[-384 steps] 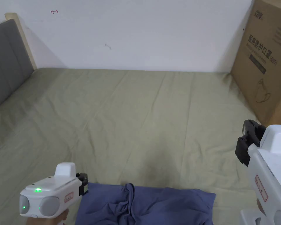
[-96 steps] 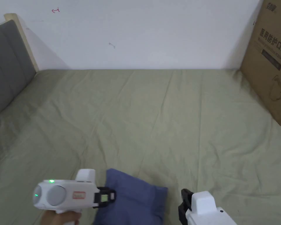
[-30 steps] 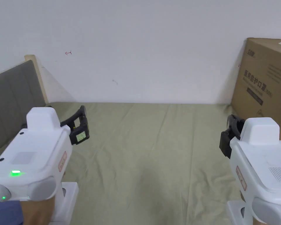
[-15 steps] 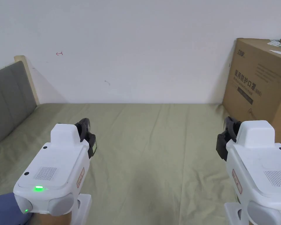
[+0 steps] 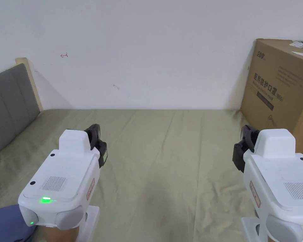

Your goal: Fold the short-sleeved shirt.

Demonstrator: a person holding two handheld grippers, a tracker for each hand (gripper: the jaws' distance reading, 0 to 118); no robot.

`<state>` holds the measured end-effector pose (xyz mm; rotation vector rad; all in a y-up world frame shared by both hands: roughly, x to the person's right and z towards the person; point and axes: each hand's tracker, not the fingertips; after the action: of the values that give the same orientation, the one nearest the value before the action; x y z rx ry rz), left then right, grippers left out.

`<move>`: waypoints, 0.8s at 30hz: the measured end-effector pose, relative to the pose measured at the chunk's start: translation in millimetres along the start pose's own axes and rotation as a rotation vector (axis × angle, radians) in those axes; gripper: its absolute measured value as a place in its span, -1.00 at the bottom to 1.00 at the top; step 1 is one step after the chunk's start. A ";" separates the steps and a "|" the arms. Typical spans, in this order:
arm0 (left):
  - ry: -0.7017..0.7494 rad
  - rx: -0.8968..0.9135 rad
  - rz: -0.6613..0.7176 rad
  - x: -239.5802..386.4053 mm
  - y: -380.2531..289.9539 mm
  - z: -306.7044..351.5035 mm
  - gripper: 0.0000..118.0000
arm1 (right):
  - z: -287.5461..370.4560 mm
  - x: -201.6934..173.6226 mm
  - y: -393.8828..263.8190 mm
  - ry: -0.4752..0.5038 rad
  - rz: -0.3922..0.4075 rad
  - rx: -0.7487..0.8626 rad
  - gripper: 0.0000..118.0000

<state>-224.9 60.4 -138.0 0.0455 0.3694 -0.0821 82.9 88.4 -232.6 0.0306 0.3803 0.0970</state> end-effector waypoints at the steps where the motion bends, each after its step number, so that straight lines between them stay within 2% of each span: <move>1: -0.002 0.000 0.002 -0.1 -0.4 -0.2 -1.00 | -0.1 0.1 -0.1 0.000 -0.001 0.000 -1.00; 24: 0.004 -0.012 0.011 -5.2 -5.0 3.3 -1.00 | 1.9 -1.2 -2.1 0.003 0.003 -0.003 -1.00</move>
<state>-229.0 55.6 -133.2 0.0355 0.3738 -0.0688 82.7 86.2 -230.5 0.0283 0.3832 0.1009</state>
